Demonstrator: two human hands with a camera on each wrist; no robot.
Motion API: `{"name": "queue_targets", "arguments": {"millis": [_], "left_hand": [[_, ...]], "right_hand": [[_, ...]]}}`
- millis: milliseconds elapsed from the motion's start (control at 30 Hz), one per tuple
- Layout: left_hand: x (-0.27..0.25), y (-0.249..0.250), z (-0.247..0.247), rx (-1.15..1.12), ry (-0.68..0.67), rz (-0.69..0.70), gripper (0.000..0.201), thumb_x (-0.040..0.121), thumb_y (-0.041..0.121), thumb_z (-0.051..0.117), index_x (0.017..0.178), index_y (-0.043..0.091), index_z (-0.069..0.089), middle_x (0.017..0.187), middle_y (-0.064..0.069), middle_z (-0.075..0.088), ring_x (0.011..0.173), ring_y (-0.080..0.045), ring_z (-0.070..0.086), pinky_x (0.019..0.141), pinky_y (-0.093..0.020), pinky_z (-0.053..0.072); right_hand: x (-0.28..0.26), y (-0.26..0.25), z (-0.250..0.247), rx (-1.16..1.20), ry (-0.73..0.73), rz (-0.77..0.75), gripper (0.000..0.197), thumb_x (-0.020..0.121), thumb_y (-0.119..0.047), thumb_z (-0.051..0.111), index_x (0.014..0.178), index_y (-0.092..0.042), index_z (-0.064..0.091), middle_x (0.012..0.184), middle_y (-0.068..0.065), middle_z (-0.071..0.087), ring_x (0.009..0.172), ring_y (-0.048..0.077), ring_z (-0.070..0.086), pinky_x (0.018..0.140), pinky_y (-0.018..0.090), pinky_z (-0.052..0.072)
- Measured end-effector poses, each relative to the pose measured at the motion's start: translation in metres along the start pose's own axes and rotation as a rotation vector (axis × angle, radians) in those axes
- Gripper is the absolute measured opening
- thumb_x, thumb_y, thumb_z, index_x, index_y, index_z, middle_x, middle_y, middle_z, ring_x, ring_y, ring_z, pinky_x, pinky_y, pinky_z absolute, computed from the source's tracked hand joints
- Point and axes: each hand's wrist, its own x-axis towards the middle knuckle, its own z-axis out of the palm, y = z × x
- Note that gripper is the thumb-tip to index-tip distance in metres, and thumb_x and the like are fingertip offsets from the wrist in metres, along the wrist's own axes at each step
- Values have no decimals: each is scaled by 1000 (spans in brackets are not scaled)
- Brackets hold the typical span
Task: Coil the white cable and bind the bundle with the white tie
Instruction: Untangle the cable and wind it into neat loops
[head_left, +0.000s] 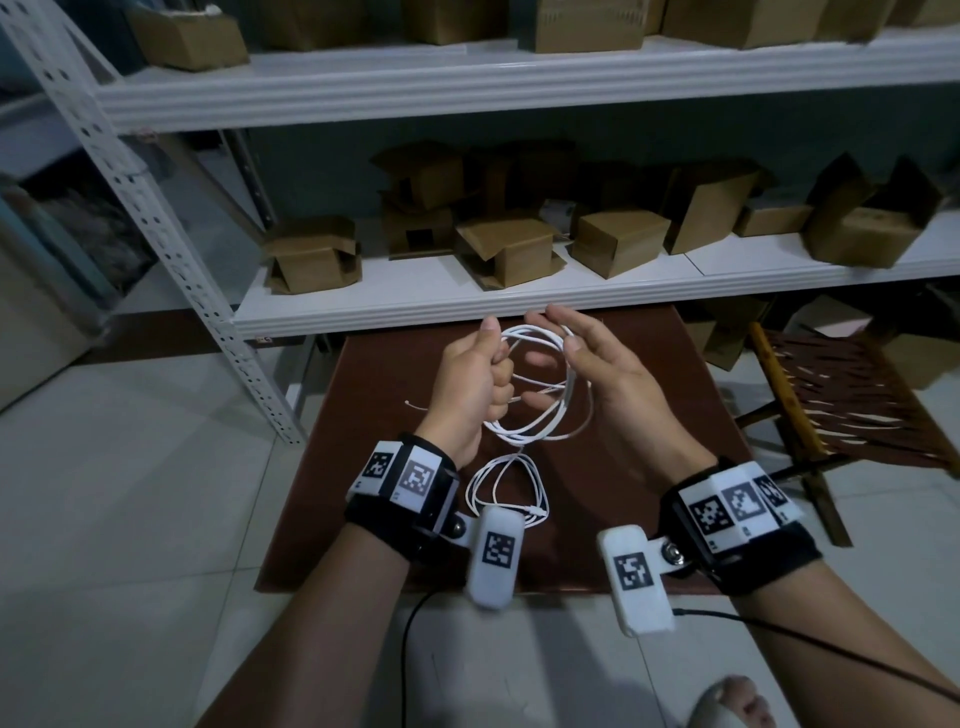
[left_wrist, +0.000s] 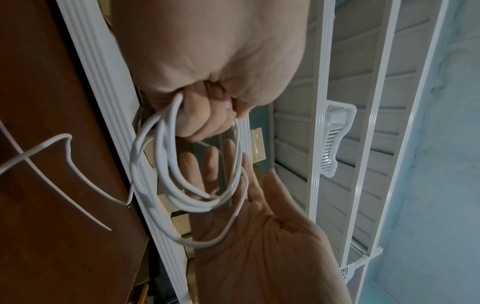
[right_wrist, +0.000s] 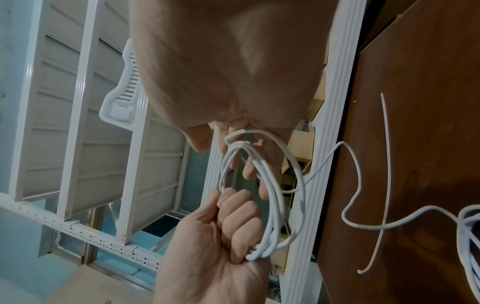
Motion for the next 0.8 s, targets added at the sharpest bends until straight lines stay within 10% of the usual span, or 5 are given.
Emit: {"name": "queue_targets", "arguments": {"millis": [300,433,667,800], "left_hand": [[-7,-3,9,152,-52,22,44,115,40,36,81,18,54,49,9,33,34,0,28,34,-15,15],[-6,-5,5,181,-69,39,43,115,40,36,94,30,73,58,9,30,42,-3,23,37,-17,16],[-2,-6,1,219,-20,30,42,114,41,38,78,22,47,58,5,32,39,-3,23,35,-18,16],[0,-8,1,238,-27,24,43,114,42,37,77,21,44,55,7,31,41,-5,22,35,-19,15]], "right_hand": [[2,0,3,-39,-43,-29,39,113,-16,43,150,-13,51,147,-1,65,134,28,63,102,43,55],[2,-1,4,-107,-63,-23,43,109,-3,47,150,-15,52,140,0,69,92,11,65,68,22,53],[3,3,5,-96,10,26,42,115,-27,37,150,-15,55,85,9,59,65,9,53,57,21,43],[4,4,4,-110,43,8,39,113,-13,37,145,-14,59,78,7,57,59,9,49,57,19,41]]}}
